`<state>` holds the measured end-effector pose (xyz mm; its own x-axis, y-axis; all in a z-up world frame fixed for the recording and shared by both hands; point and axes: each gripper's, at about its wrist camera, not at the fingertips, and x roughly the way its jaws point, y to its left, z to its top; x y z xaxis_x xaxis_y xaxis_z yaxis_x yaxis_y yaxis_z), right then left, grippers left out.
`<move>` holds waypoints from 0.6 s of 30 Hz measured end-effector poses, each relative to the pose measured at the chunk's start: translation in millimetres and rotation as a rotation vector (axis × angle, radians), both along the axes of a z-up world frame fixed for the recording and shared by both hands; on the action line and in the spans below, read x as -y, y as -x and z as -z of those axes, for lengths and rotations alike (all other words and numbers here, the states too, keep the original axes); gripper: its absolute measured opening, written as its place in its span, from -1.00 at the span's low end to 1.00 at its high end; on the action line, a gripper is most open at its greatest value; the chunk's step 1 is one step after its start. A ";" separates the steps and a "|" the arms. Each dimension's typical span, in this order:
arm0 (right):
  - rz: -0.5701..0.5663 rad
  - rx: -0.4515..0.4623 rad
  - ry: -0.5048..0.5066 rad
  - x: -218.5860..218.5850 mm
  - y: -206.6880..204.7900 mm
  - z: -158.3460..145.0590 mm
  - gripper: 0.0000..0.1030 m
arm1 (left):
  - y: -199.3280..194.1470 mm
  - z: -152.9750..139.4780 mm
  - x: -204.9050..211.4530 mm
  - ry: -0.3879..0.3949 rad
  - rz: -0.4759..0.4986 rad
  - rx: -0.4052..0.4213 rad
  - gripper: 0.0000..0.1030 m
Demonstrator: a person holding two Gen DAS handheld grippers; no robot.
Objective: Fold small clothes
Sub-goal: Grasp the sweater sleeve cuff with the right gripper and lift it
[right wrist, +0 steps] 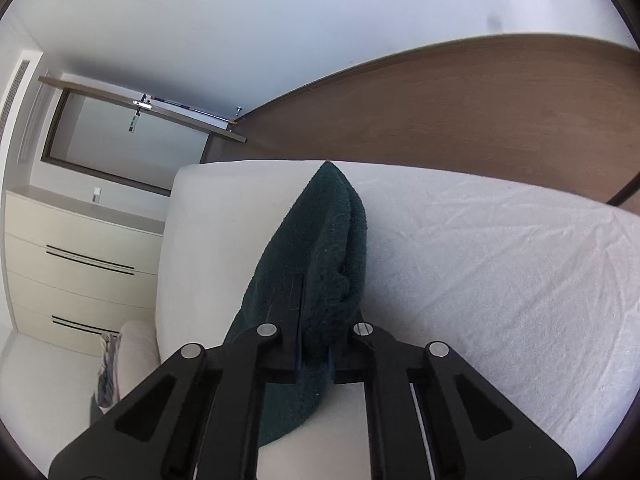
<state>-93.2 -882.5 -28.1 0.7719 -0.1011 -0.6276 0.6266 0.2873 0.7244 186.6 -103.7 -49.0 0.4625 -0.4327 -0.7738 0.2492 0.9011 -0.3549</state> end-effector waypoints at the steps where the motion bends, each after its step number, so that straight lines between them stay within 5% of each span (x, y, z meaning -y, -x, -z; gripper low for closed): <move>1: -0.023 -0.027 0.057 -8.4 -11.6 -13.5 -0.87 | -4.6 -2.7 1.3 0.005 0.009 0.004 0.67; 6: -0.259 -0.099 0.371 -74.6 -82.7 -86.1 -0.88 | -29.4 -18.5 17.0 0.066 0.062 0.031 0.67; 10: -0.507 -0.115 0.619 -167.0 -165.3 -136.4 -0.89 | -56.0 -15.6 28.6 0.190 0.096 -0.047 0.67; 18: -0.827 -0.187 0.903 -311.3 -215.6 -109.6 -0.89 | -83.2 -0.2 29.3 0.457 0.122 -0.206 0.79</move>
